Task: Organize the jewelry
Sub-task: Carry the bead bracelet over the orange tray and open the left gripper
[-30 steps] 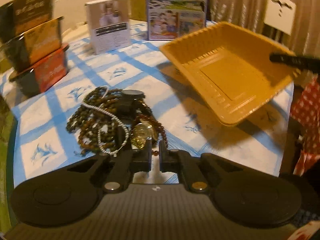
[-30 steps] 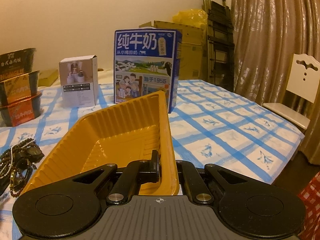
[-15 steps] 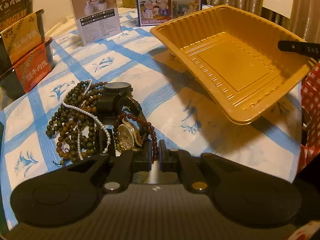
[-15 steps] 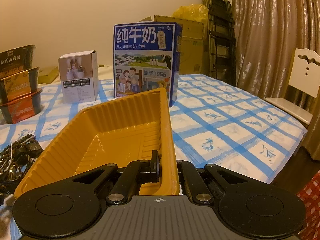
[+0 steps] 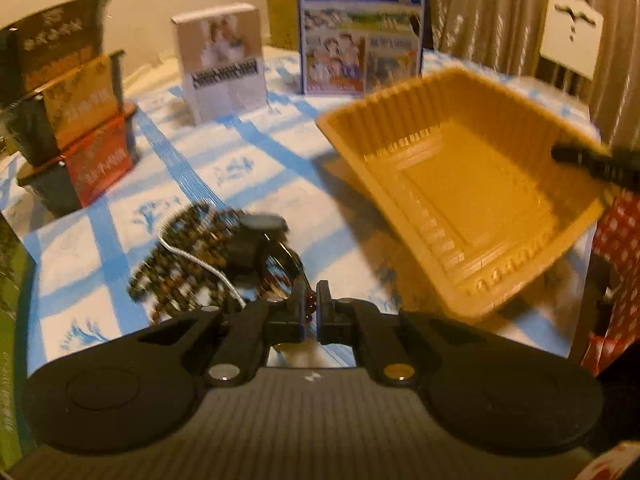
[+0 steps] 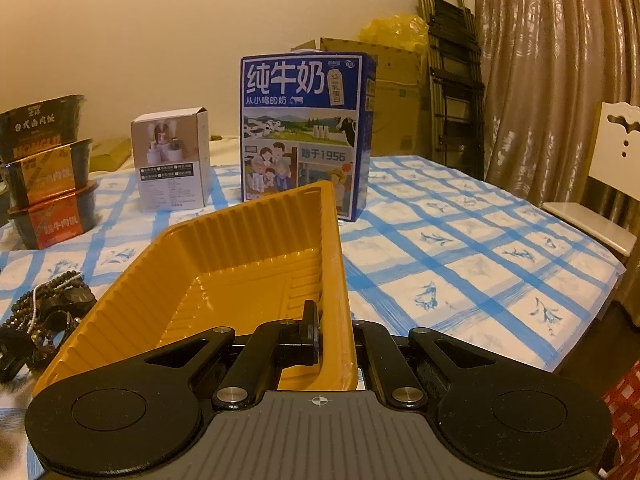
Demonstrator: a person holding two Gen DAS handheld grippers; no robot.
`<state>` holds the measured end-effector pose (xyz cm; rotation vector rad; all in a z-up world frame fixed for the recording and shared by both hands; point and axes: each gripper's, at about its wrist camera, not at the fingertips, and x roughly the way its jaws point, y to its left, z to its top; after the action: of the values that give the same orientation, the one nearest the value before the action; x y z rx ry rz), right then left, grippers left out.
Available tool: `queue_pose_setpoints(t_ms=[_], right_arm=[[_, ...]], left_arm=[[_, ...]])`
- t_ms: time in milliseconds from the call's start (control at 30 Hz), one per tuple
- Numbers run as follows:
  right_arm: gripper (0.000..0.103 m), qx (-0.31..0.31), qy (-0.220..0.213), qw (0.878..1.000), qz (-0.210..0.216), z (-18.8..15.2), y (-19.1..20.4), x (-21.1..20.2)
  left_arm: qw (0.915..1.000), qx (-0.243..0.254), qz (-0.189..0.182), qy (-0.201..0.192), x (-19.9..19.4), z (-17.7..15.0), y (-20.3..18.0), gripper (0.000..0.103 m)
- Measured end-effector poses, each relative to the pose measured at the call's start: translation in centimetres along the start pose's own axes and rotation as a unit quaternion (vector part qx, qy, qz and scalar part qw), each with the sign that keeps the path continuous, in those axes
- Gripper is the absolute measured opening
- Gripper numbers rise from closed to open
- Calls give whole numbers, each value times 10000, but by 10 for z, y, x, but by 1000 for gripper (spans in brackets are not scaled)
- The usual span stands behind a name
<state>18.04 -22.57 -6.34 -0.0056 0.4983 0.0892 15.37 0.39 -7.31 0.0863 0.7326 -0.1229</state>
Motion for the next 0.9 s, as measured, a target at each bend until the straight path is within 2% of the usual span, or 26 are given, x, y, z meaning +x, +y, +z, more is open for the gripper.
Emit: queue_pose_setpoints(t_ms=[233, 433, 733, 900], right_arm=[[3, -6, 4, 10000, 1, 0, 0, 0], [3, -38, -18, 10000, 2, 3, 1, -1], [3, -225, -47, 9997, -49, 9, 9, -7], [3, -256, -46, 9996, -64, 8, 11, -9]], left_arm=[[9985, -415, -29, -356, -26, 26, 28, 4], [9971, -445, -111, -603, -40, 42, 30, 4], [9929, -319, -728, -890, -44, 62, -5, 4], [9889, -361, -1188, -820, -30, 68, -29, 4]])
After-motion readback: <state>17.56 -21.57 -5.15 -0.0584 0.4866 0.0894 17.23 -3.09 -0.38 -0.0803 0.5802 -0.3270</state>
